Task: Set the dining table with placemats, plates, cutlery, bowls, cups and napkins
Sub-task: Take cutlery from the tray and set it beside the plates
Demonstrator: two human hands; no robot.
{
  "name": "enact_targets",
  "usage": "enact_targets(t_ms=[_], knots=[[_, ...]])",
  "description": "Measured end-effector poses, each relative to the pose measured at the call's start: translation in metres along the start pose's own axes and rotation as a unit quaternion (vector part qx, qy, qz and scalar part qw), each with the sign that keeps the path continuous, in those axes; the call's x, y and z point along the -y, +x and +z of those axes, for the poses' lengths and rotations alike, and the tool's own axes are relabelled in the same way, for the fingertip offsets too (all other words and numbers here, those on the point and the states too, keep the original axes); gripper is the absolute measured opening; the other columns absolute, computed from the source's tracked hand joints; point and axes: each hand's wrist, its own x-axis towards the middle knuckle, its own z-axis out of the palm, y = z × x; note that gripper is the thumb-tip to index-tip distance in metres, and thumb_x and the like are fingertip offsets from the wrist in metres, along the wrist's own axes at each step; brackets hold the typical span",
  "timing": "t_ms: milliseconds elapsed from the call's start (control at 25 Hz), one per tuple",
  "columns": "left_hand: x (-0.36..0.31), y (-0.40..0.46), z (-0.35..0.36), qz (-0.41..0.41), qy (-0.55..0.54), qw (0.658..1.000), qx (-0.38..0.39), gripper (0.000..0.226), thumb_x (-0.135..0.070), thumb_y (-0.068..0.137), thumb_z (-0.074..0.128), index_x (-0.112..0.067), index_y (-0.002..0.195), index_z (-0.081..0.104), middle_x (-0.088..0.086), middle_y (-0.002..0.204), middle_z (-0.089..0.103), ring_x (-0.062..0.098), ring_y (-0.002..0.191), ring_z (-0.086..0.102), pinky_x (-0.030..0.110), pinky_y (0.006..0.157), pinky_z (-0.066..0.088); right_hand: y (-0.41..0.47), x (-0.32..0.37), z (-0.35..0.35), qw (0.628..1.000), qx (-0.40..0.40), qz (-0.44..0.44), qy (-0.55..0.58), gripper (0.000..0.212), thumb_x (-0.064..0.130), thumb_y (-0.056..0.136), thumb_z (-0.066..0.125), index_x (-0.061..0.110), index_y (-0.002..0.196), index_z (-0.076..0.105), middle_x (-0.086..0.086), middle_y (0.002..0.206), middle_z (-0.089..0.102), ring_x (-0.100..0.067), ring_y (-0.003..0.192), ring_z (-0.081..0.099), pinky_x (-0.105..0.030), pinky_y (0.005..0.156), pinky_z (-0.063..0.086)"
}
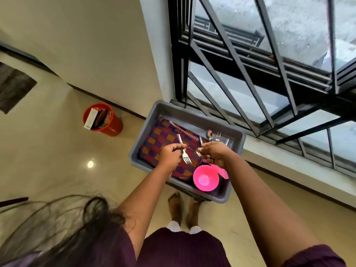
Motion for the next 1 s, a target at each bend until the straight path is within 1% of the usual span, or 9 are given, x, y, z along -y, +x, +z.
enact_targets(t_ms=[80, 160, 240, 360, 480, 600, 720, 840, 1000], knots=[[-0.009, -0.019, -0.014, 0.021, 0.014, 1.0, 0.005, 0.035, 0.008, 0.093, 0.045, -0.012, 0.105, 0.071, 0.006, 0.09, 0.067, 0.018, 0.075, 0.057, 0.03, 0.067, 0.05, -0.03, 0.006, 0.005, 0.998, 0.041, -0.026, -0.032, 0.019, -0.008, 0.091, 0.055, 0.011, 0.089, 0.061, -0.007, 0.073, 0.061, -0.01, 0.05, 0.051, -0.021, 0.048, 0.04], [-0.011, -0.032, -0.027, 0.049, 0.027, 0.998, 0.007, 0.038, 0.014, 0.09, 0.049, -0.011, 0.11, 0.07, 0.006, 0.104, 0.069, 0.014, 0.091, 0.063, 0.029, 0.079, 0.055, -0.049, 0.016, 0.011, 0.994, 0.067, -0.045, -0.073, 0.023, -0.008, 0.093, 0.051, 0.008, 0.088, 0.068, -0.008, 0.077, 0.061, -0.012, 0.061, 0.053, -0.022, 0.056, 0.045], [-0.011, -0.044, -0.039, 0.073, 0.034, 0.997, 0.002, 0.042, 0.018, 0.084, 0.054, -0.01, 0.11, 0.071, 0.005, 0.109, 0.069, 0.013, 0.098, 0.065, 0.027, 0.085, 0.055, -0.068, 0.025, 0.022, 0.993, 0.087, -0.048, -0.061, 0.029, -0.005, 0.095, 0.043, 0.005, 0.09, 0.069, -0.009, 0.083, 0.064, -0.013, 0.069, 0.056, -0.024, 0.065, 0.047], [-0.009, -0.065, -0.057, 0.1, 0.011, 0.994, -0.035, 0.03, 0.011, 0.085, 0.063, -0.003, 0.11, 0.07, 0.004, 0.104, 0.069, 0.012, 0.089, 0.066, 0.022, 0.08, 0.055, -0.09, 0.029, 0.037, 0.988, 0.124, -0.078, -0.056, 0.032, -0.008, 0.092, 0.037, 0.0, 0.097, 0.068, -0.011, 0.085, 0.066, -0.016, 0.074, 0.06, -0.025, 0.07, 0.049], [-0.001, -0.097, -0.069, 0.097, -0.099, 0.987, -0.084, 0.018, 0.004, 0.087, 0.066, 0.003, 0.105, 0.066, 0.008, 0.086, 0.065, 0.008, 0.067, 0.063, 0.016, 0.063, 0.053, -0.105, 0.026, 0.053, 0.974, 0.153, -0.141, -0.092, 0.019, -0.008, 0.088, 0.058, 0.002, 0.097, 0.07, -0.012, 0.09, 0.069, -0.018, 0.08, 0.064, -0.029, 0.075, 0.053], [0.017, -0.126, -0.079, 0.099, -0.124, 0.976, -0.15, 0.014, -0.013, 0.085, 0.073, -0.004, 0.093, 0.068, 0.002, 0.078, 0.063, 0.009, 0.067, 0.056, 0.024, 0.065, 0.049, -0.121, 0.023, 0.08, 0.961, 0.157, -0.185, -0.133, 0.003, 0.01, 0.081, 0.075, 0.01, 0.084, 0.074, -0.008, 0.078, 0.067, -0.012, 0.061, 0.057, -0.025, 0.061, 0.047], [0.034, -0.168, -0.088, 0.088, -0.191, 0.957, -0.2, 0.007, -0.009, 0.094, 0.06, -0.008, 0.09, 0.065, 0.004, 0.078, 0.064, 0.013, 0.071, 0.057, 0.022, 0.063, 0.049, -0.145, 0.016, 0.115, 0.946, 0.163, -0.227, -0.164, 0.016, 0.022, 0.079, 0.079, 0.015, 0.069, 0.068, -0.002, 0.059, 0.057, -0.008, 0.047, 0.043, -0.022, 0.048, 0.037], [0.057, -0.218, -0.093, 0.078, -0.296, 0.918, -0.251, 0.018, -0.002, 0.1, 0.044, -0.007, 0.091, 0.059, 0.009, 0.077, 0.061, 0.02, 0.069, 0.06, 0.018, 0.057, 0.054, -0.164, -0.004, 0.156, 0.921, 0.225, -0.232, -0.216, 0.018, 0.022, 0.083, 0.076, 0.012, 0.072, 0.064, -0.002, 0.058, 0.051, -0.007, 0.044, 0.038, -0.017, 0.041, 0.034], [0.115, -0.289, -0.101, 0.071, -0.37, 0.872, -0.312, 0.021, 0.0, 0.1, 0.045, -0.012, 0.09, 0.059, 0.005, 0.075, 0.058, 0.016, 0.058, 0.061, 0.024, 0.057, 0.051, -0.188, -0.064, 0.224, 0.885, 0.303, -0.213, -0.283, 0.017, 0.018, 0.085, 0.073, 0.013, 0.075, 0.06, -0.004, 0.062, 0.055, -0.008, 0.049, 0.047, -0.019, 0.046, 0.036]])
